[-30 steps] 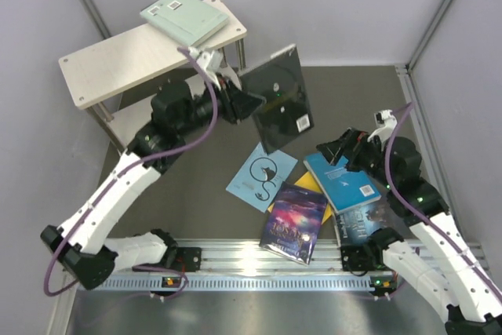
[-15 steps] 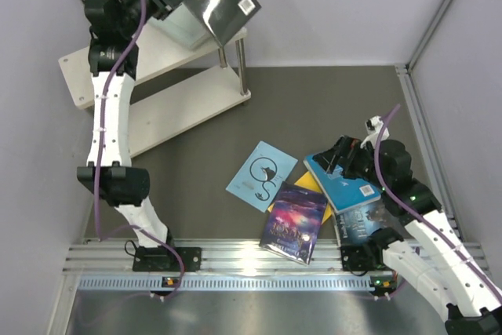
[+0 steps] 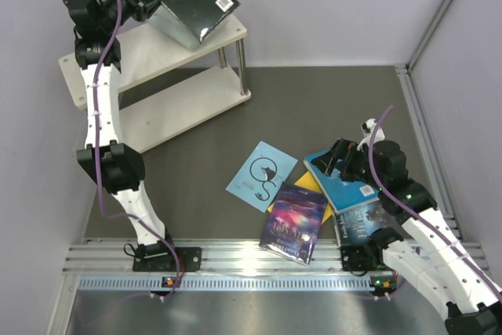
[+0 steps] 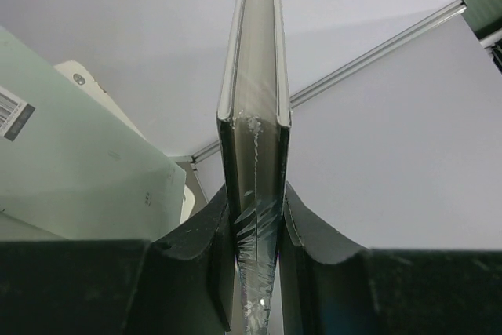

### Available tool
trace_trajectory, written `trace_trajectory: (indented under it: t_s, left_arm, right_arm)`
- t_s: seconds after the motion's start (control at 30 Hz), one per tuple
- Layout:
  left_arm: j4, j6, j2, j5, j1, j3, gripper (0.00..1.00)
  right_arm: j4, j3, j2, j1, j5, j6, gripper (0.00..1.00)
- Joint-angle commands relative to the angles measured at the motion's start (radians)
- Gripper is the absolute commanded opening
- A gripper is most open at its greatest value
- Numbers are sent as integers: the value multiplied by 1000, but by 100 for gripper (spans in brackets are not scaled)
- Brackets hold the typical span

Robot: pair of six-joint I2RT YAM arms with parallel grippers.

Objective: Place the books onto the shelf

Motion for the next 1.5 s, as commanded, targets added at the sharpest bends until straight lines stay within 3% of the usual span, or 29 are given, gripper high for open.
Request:
trace_trajectory:
  t_s: [0.0,0.67,1.1,1.47]
  left_arm:
    - [73,19,-25,6,-1,25,0]
    - [-158,243,38,-94,8,38,0]
    - [6,62,15,-99,39,-5,0]
    - [-28,74,37,-111,68,7,0]
  right_arm:
    - [45,-6,9,-14,-10,-13,99]
    - [59,-45,32,-21,-9,-25,99]
    - [101,-74,71,-25,-36,-21,99]
    - [128,-95,94,-26,-50,-16,99]
